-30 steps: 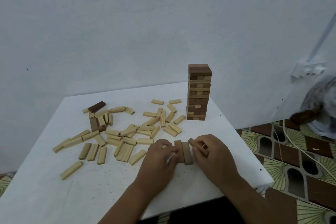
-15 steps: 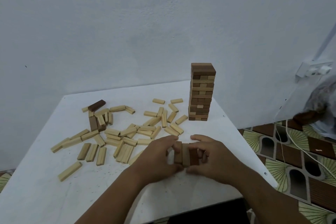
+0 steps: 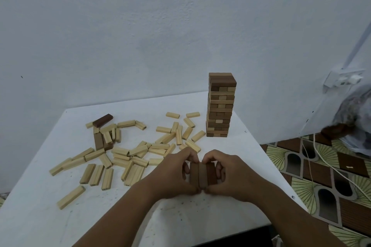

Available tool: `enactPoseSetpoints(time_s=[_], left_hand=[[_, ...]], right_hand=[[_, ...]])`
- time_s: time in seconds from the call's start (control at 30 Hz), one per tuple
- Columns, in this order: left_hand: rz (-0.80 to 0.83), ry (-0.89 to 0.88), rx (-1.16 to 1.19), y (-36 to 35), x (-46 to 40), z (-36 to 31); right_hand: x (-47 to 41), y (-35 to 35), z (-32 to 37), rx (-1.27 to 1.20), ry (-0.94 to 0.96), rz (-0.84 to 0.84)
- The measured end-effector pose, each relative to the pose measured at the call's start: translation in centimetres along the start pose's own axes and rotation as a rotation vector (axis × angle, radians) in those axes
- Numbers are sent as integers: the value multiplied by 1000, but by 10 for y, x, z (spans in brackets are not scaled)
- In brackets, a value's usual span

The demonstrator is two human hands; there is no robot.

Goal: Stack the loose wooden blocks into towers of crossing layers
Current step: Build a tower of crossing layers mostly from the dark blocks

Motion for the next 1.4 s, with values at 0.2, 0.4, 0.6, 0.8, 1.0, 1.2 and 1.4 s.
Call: enactPoseSetpoints(time_s=[0.2,0.4,0.6,0.8,1.0,1.2,1.4], left_hand=[[-67,-25,16,21,-8,-15],[-188,-149,82,79,-39,-74],[-259,-176,143,123,-86,-113],[-257,-144,183,133,-139,-121],[-223,-111,151,128,-183,-116],[-165,-90,143,117,-208,-105],[-150,-79,147,109,-216,-91]], right_hand=[[-7,24,15,-24,25,-65],[-38,90,57,-14,53,-147],[-83,155,84,-54,138,-237],[-128,194,80,6,126,-240],[-162,206,53,39,76,-240],[-180,205,29,37,35,-212],[-188,198,18,33,24,-174]])
Point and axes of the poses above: each hand's wrist, its own x-axis away from the middle knuckle, its own y-axis out of the back of the hand, z = x × y, the point moved 8 cm from there along -x, towards the middle knuckle, and after that the axes turned 11 degrees about -z, right-handed, at the moved point
